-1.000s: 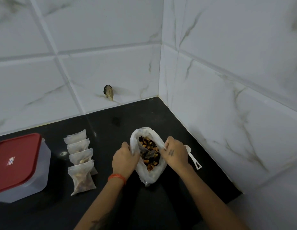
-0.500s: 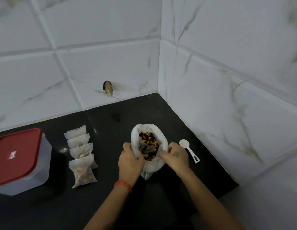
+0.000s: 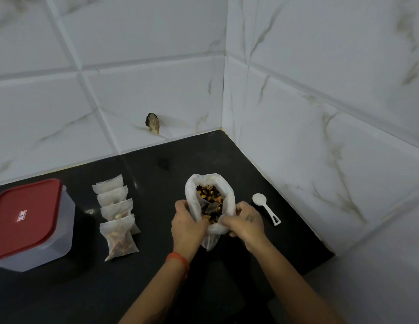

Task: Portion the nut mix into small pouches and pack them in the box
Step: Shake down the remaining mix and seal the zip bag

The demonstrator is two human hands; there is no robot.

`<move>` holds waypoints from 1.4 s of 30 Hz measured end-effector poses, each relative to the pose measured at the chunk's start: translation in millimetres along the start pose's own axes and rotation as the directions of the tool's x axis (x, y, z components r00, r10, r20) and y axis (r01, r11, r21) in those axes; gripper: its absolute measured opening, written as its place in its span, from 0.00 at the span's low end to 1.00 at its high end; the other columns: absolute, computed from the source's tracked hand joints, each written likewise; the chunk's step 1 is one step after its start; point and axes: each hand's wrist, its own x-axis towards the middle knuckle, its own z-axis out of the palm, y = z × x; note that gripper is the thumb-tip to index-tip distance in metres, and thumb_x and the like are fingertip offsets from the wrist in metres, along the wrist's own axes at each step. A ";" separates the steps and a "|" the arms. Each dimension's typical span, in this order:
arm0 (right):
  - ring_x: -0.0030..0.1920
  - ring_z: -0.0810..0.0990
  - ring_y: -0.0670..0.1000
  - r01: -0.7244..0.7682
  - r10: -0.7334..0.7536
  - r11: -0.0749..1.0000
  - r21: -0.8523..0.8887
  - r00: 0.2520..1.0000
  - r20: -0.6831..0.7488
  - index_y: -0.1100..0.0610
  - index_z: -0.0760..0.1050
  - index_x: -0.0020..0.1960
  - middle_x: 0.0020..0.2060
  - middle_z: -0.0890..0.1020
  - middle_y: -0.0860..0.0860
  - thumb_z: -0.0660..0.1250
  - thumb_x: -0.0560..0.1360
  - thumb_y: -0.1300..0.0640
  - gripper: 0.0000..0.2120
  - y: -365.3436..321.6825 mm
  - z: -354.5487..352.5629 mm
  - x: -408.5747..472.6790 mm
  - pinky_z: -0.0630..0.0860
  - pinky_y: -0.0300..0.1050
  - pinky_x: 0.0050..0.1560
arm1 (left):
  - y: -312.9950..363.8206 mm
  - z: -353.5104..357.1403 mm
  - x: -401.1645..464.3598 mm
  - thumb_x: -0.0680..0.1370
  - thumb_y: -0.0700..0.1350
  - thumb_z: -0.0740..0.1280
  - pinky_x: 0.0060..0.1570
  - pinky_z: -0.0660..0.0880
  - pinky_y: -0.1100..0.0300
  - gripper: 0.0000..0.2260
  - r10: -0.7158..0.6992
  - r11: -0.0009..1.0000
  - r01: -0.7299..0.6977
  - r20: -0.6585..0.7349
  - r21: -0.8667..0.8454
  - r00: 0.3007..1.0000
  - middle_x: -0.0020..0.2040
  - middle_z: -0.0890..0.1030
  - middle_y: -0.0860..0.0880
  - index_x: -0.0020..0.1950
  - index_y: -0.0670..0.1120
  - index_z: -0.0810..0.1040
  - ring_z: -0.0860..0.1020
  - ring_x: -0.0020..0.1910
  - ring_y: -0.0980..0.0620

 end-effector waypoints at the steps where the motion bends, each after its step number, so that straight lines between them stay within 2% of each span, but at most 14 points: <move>1: 0.43 0.81 0.49 0.050 -0.054 0.992 -0.112 0.998 -0.029 0.55 0.72 0.51 0.44 0.79 0.51 0.71 0.69 0.54 0.13 0.5 2.7 -1.2 0.81 0.45 0.43 | 0.8 2.3 -2.4 0.71 0.37 0.68 0.41 0.75 0.59 0.17 0.131 0.982 -0.127 -0.022 0.142 0.991 0.50 0.75 0.47 0.55 0.48 0.65 0.77 0.46 0.51; 4: 0.47 0.82 0.53 -0.026 0.000 0.986 0.166 0.988 0.152 0.59 0.71 0.56 0.49 0.80 0.56 0.70 0.71 0.60 0.15 -5.2 -4.3 -5.1 0.82 0.47 0.44 | 0.6 2.0 2.2 0.73 0.43 0.68 0.42 0.71 0.59 0.16 0.133 0.959 -0.137 0.034 0.248 0.991 0.51 0.74 0.48 0.56 0.45 0.66 0.75 0.47 0.51; 6: 0.48 0.83 0.56 -0.195 0.022 0.884 0.426 0.925 0.378 0.65 0.72 0.58 0.51 0.82 0.61 0.69 0.72 0.68 0.16 -10.7 -17.0 -6.1 0.82 0.47 0.43 | 9.4 -10.2 8.9 0.74 0.43 0.68 0.44 0.78 0.53 0.16 -0.154 0.982 0.172 0.203 -0.076 0.967 0.53 0.77 0.45 0.59 0.44 0.68 0.79 0.48 0.48; 8: 0.49 0.84 0.57 -0.274 0.006 0.811 0.517 0.887 0.461 0.68 0.74 0.57 0.50 0.83 0.63 0.68 0.71 0.73 0.15 -10.9 -25.9 -4.1 0.82 0.48 0.46 | 19.8 -22.2 11.7 0.75 0.37 0.67 0.38 0.81 0.55 0.14 -0.304 0.808 0.472 0.438 -0.351 0.846 0.54 0.80 0.42 0.59 0.42 0.73 0.81 0.47 0.47; 12: 0.46 0.85 0.55 -0.227 -0.012 0.789 0.571 0.924 0.383 0.69 0.76 0.52 0.47 0.84 0.62 0.69 0.70 0.72 0.12 -12.0 -26.1 -5.4 0.83 0.44 0.44 | 27.0 -29.0 11.7 0.74 0.31 0.66 0.37 0.82 0.58 0.06 -0.307 0.602 0.589 0.524 -0.539 0.794 0.48 0.80 0.39 0.50 0.35 0.79 0.80 0.45 0.47; 16: 0.39 0.85 0.54 -0.083 -0.015 0.886 0.457 0.978 0.207 0.66 0.75 0.52 0.44 0.83 0.60 0.73 0.67 0.70 0.15 -16.7 -20.3 -11.2 0.82 0.42 0.37 | 20.6 -16.1 7.7 0.72 0.31 0.69 0.35 0.81 0.62 0.10 -0.292 0.729 0.464 0.384 -0.503 0.876 0.48 0.81 0.40 0.53 0.36 0.77 0.82 0.43 0.49; 20: 0.30 0.83 0.50 0.046 -0.053 0.984 0.174 0.998 0.035 0.58 0.71 0.47 0.41 0.80 0.55 0.75 0.67 0.66 0.15 -16.9 -11.8 -12.5 0.79 0.40 0.30 | 13.0 -5.7 5.2 0.69 0.35 0.73 0.38 0.79 0.56 0.17 -0.111 0.991 0.115 0.057 -0.071 0.992 0.47 0.78 0.46 0.53 0.45 0.71 0.80 0.43 0.51; 23: 0.32 0.83 0.49 0.028 -0.042 0.997 0.075 0.983 0.181 0.59 0.72 0.48 0.42 0.82 0.55 0.75 0.69 0.58 0.14 -18.3 -20.7 -11.1 0.78 0.38 0.29 | 8.4 -5.1 5.7 0.70 0.42 0.73 0.47 0.80 0.48 0.16 -0.040 0.997 0.034 0.103 0.067 0.994 0.47 0.78 0.48 0.53 0.46 0.70 0.80 0.46 0.49; 27: 0.39 0.85 0.52 -0.026 -0.023 0.984 0.178 0.962 0.272 0.65 0.76 0.55 0.43 0.84 0.58 0.71 0.73 0.51 0.20 -17.3 -43.5 4.5 0.81 0.42 0.35 | 23.9 -16.3 9.5 0.77 0.44 0.67 0.39 0.80 0.54 0.09 -0.255 0.861 0.365 0.321 -0.355 0.912 0.52 0.80 0.42 0.54 0.43 0.72 0.81 0.47 0.47; 30: 0.38 0.85 0.51 -0.065 0.004 0.962 0.265 0.974 0.225 0.67 0.75 0.58 0.43 0.84 0.59 0.72 0.72 0.59 0.18 -16.1 -44.0 14.1 0.80 0.42 0.34 | 26.2 -17.3 13.3 0.78 0.41 0.66 0.31 0.79 0.59 0.07 -0.244 0.856 0.356 0.312 -0.375 0.918 0.50 0.80 0.41 0.54 0.40 0.72 0.81 0.42 0.48; 34: 0.36 0.82 0.47 0.123 -0.124 0.992 0.041 0.992 0.025 0.63 0.80 0.50 0.38 0.83 0.52 0.73 0.69 0.64 0.09 -20.8 -32.4 12.0 0.78 0.37 0.32 | 25.2 -14.2 15.7 0.74 0.37 0.68 0.36 0.79 0.58 0.07 -0.002 1.000 0.002 0.027 -0.010 1.000 0.43 0.78 0.45 0.46 0.44 0.71 0.80 0.39 0.49; 36: 0.36 0.77 0.44 0.277 -0.349 0.875 -0.397 0.929 -0.121 0.57 0.77 0.48 0.38 0.78 0.46 0.71 0.71 0.58 0.07 -26.0 -28.1 7.0 0.70 0.33 0.32 | 24.2 -13.5 18.4 0.73 0.38 0.68 0.35 0.75 0.60 0.06 0.317 0.893 -0.285 -0.037 0.349 0.948 0.39 0.75 0.48 0.44 0.44 0.70 0.76 0.36 0.51; 38: 0.39 0.76 0.45 0.328 -0.454 0.767 -0.552 0.885 -0.104 0.53 0.74 0.51 0.40 0.76 0.45 0.69 0.72 0.53 0.09 -26.2 -25.5 8.1 0.67 0.35 0.34 | 24.0 -12.3 20.3 0.74 0.41 0.67 0.35 0.71 0.61 0.06 0.454 0.780 -0.406 0.015 0.476 0.891 0.38 0.74 0.48 0.45 0.43 0.70 0.74 0.36 0.51; 42: 0.54 0.79 0.51 0.218 -0.216 0.940 -0.261 0.976 0.034 0.55 0.73 0.62 0.53 0.80 0.51 0.65 0.74 0.41 0.23 -23.7 -29.6 27.7 0.77 0.47 0.54 | 26.1 -15.2 30.5 0.76 0.58 0.65 0.39 0.75 0.60 0.15 0.202 0.916 -0.211 0.063 0.341 0.977 0.42 0.76 0.50 0.48 0.47 0.71 0.77 0.41 0.53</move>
